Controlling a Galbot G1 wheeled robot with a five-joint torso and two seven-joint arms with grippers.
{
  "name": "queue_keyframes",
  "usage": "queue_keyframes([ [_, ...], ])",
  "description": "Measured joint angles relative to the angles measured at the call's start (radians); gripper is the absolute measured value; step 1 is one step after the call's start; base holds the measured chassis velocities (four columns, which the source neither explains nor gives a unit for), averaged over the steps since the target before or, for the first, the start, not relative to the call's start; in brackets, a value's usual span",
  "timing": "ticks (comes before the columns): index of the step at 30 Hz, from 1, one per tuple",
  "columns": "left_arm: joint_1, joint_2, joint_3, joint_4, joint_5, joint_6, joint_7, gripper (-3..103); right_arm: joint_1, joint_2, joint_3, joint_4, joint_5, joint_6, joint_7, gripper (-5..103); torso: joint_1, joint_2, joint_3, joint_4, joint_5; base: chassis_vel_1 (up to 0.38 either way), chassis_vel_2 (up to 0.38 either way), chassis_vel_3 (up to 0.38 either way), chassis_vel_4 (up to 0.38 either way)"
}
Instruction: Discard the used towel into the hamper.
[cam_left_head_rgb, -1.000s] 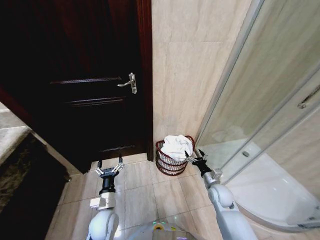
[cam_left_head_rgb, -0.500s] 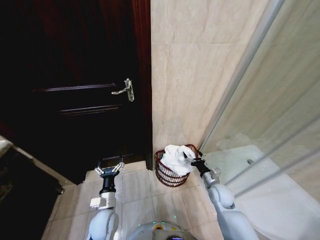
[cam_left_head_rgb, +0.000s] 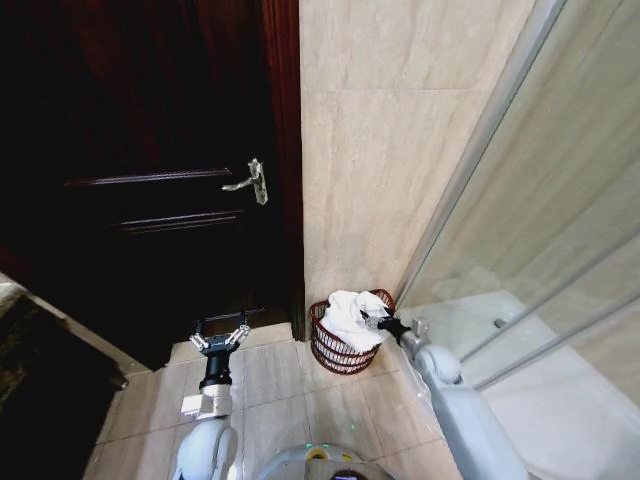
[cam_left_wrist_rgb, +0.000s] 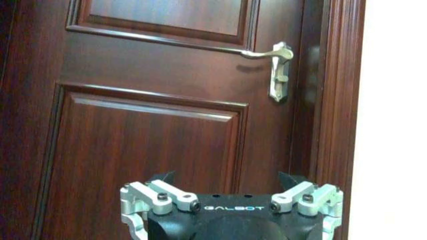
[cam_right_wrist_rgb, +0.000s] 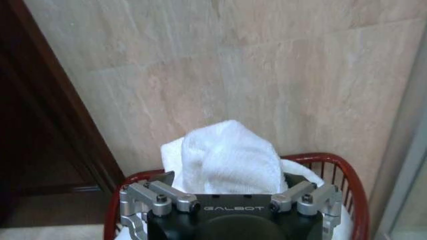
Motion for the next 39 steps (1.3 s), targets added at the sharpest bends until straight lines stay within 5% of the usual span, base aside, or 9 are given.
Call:
queue_keyframes([
  [7,0.001,-0.013,0.032,0.005,0.029,0.0,0.0,100,0.065,0.025,-0.042,-0.092,-0.058,-0.039,-0.017,100,0.0,0.001,0.0,-0.0001,0.0,0.0,0.0,0.0,0.0],
  [15,0.001,-0.023,0.045,0.004,0.042,0.0,0.0,100,0.116,0.053,-0.059,-0.236,-0.239,-0.071,-0.032,100,0.0,0.001,0.0,-0.0001,0.0,0.0,0.0,0.0,0.0],
  [24,0.0,-0.023,0.048,0.001,0.042,-0.001,0.0,100,0.159,0.11,-0.033,-0.343,-0.284,-0.056,0.004,100,0.0,0.002,0.0,0.0001,-0.0003,0.0,0.0,0.0,0.0],
  [39,-0.005,-0.017,0.063,0.013,0.036,-0.006,-0.002,100,0.029,0.014,-0.036,0.066,-0.261,-0.128,0.142,100,0.001,0.002,0.001,-0.0003,0.0002,0.0,0.0,0.0,0.0],
])
